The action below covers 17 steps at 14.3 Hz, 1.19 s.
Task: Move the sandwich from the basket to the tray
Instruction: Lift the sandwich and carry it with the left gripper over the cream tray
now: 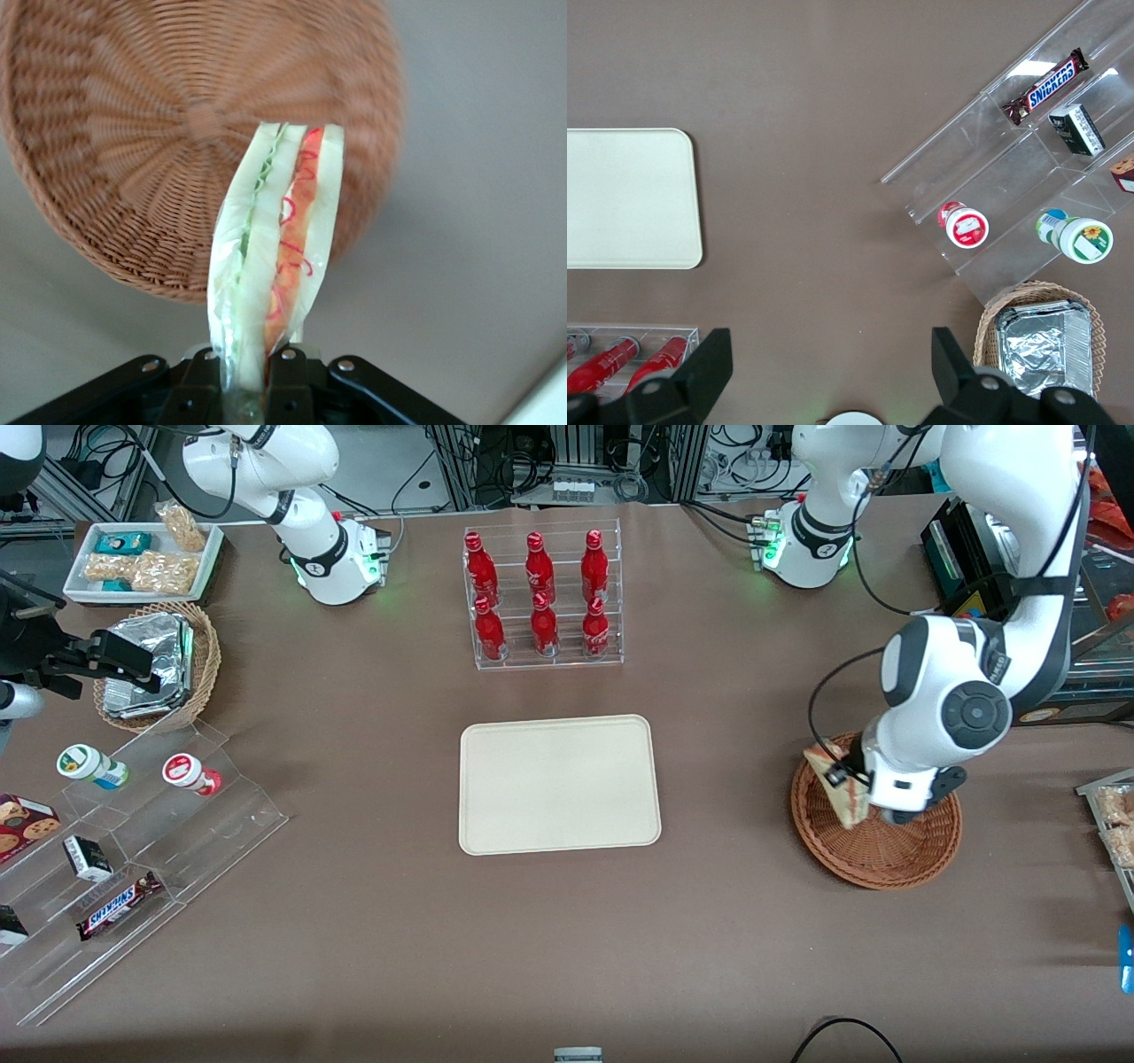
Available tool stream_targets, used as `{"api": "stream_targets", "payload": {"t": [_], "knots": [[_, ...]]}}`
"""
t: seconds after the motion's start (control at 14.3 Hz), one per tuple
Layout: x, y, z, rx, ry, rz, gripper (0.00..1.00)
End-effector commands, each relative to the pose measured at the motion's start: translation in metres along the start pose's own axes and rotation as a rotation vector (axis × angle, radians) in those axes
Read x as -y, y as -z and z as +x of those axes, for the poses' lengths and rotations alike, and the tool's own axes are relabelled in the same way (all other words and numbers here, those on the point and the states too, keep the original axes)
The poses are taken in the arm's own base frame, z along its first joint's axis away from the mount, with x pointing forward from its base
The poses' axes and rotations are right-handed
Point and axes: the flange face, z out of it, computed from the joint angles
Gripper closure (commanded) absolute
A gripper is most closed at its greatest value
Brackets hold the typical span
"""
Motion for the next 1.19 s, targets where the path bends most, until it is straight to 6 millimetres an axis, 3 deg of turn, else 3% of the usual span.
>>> {"api": "stream_targets", "payload": {"t": [0.0,0.07,0.28,0.42,0.63,0.91,1.12], "knots": [[-0.055,0.014,-0.013,-0.001,-0.296,0.019,0.91],[-0.074,0.011,-0.020,0.004,-0.309,0.014,0.92],[-0.166,-0.010,-0.051,0.014,-0.312,-0.002,0.92],[-0.215,-0.017,-0.070,0.031,-0.268,-0.047,0.93],[-0.294,-0.022,-0.111,0.031,-0.202,-0.095,0.93],[-0.351,-0.035,-0.161,-0.015,-0.167,-0.143,0.93],[-0.384,-0.071,-0.199,-0.042,-0.153,-0.170,0.94]]}}
